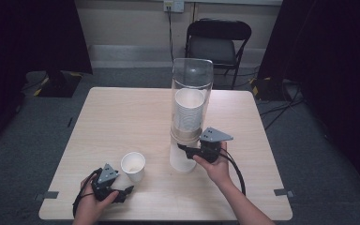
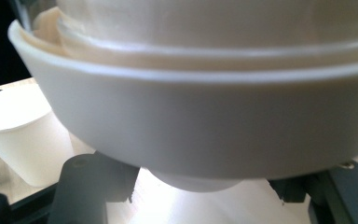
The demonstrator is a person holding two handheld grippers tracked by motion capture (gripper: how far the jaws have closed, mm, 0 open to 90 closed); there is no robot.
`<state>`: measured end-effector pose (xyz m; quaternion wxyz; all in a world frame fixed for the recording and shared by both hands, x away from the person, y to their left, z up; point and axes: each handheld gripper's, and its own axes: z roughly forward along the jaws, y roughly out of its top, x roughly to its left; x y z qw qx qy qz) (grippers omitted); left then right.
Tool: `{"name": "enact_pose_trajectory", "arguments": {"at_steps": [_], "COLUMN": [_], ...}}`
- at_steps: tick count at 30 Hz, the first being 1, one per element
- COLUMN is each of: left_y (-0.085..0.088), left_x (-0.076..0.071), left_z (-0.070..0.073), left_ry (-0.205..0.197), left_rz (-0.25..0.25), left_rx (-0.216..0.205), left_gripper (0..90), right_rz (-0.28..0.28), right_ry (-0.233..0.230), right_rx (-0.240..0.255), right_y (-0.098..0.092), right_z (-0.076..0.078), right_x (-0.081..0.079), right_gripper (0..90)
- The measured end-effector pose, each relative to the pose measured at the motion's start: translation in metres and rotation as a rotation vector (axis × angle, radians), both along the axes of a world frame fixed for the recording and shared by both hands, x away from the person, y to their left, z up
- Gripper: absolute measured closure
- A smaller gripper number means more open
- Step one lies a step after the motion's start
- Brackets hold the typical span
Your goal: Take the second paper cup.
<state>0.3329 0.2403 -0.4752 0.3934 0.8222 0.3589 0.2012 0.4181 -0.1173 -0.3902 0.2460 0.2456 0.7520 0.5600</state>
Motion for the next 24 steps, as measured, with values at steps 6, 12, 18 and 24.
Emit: {"name": "enact_pose_trajectory", "arguments": {"at_steps": [6, 12, 18, 24], "left_y": [0.0000, 0.0000, -0.0002, -0.0002], "left_x": [0.0000, 0.0000, -0.0001, -0.0001], "left_z": [0.0000, 0.0000, -0.0002, -0.0002], "left_ry": [0.000, 0.000, 0.000, 0.000], "left_rz": [0.000, 0.000, 0.002, 0.002], "left_rx": [0.000, 0.000, -0.004, -0.003], "left_gripper": [13.8, 13.9, 13.8, 13.8], "right_rz": [0.007, 0.006, 0.014, 0.017], "right_ry": [0.014, 0.016, 0.021, 0.022], "right_rx": [0.004, 0.007, 0.013, -0.002], "right_y": [-0.0006, -0.0004, -0.0006, -0.0007], "right_z": [-0.0014, -0.0023, -0.0044, -0.0051], "right_x": [-0.0001, 0.0001, 0.0006, 0.0011], "right_gripper": [36.8, 36.9, 37.3, 37.7]}}
